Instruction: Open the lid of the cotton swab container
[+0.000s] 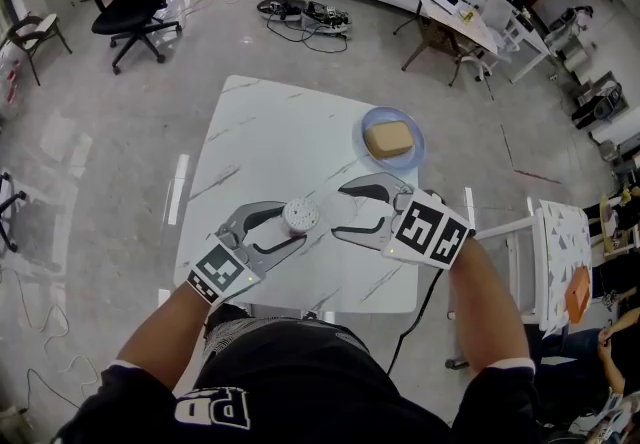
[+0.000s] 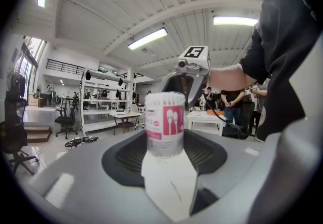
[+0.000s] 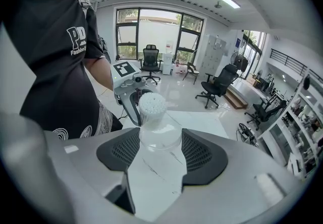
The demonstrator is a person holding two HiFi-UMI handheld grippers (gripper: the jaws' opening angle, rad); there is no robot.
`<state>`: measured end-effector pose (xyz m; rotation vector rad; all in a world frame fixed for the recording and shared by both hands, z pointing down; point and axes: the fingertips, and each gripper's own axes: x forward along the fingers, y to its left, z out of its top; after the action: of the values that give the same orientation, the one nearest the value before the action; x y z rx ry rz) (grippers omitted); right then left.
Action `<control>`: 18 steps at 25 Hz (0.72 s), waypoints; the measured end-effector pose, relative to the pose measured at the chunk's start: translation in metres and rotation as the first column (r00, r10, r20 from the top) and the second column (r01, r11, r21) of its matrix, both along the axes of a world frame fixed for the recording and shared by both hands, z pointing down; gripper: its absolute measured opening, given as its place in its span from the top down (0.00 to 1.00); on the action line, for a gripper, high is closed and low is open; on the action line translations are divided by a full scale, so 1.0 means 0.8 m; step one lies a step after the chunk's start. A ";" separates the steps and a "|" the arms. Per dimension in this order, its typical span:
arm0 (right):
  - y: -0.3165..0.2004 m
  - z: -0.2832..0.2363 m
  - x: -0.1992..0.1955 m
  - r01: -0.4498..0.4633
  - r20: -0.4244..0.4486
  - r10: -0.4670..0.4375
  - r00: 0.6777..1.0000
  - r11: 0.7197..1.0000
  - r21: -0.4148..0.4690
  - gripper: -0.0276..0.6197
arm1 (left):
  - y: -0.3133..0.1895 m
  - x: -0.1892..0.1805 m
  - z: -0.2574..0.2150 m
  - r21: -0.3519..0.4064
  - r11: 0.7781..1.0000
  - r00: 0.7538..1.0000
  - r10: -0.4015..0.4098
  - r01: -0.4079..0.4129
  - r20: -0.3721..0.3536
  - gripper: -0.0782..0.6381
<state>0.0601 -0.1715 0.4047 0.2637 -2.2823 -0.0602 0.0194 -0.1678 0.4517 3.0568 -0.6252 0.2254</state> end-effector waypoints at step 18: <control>0.006 0.022 -0.003 -0.112 0.186 0.122 0.975 0.992 -0.062 0.56 | 0.007 -0.002 -0.004 0.013 1.000 1.000 0.005 -0.005 0.007 0.49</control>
<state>0.0574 -0.1664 0.4219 0.3911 -2.4485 0.0881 0.0176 -0.1625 0.4483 3.0721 -0.6223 0.2334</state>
